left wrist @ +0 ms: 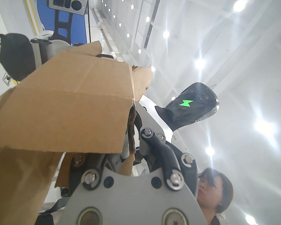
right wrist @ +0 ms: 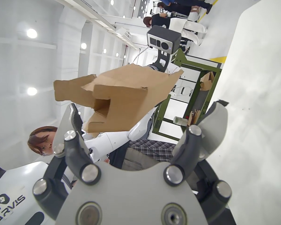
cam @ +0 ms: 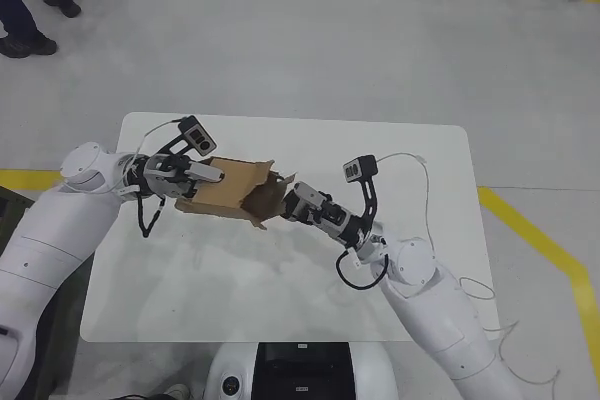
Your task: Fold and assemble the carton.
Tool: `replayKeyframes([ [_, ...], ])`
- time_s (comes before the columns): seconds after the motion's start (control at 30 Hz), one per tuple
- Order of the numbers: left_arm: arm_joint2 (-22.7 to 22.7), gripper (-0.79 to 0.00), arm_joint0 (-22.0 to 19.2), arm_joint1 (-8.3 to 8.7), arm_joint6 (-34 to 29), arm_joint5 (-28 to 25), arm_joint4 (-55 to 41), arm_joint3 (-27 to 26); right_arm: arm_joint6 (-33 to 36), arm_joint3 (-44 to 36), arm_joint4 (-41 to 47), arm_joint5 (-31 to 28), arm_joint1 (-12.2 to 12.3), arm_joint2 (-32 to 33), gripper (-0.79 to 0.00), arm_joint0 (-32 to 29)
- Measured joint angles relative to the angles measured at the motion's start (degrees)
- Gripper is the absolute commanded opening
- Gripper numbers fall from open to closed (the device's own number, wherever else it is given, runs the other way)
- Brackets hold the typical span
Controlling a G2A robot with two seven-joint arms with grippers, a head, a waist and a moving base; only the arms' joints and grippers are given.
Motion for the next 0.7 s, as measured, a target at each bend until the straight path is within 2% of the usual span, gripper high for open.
replayKeyframes([
  [0.17, 0.5, -0.785, -0.7, 0.36, 0.0, -2.1, 5.0, 1.8, -1.1, -2.2, -0.1, -1.8, 0.2, 1.7, 0.000, -0.7],
  [0.37, 1.6, -0.785, -1.2, 0.51, 0.0, -2.5, 5.8, 2.8, -2.8, -5.3, 0.5, -4.3, 0.5, 3.9, 0.000, -2.5],
  [0.7, 2.9, -0.785, -2.0, 0.74, 0.0, -2.8, 5.2, 3.4, 2.2, -9.2, 5.7, -2.5, 0.6, 2.8, 0.000, -4.1],
])
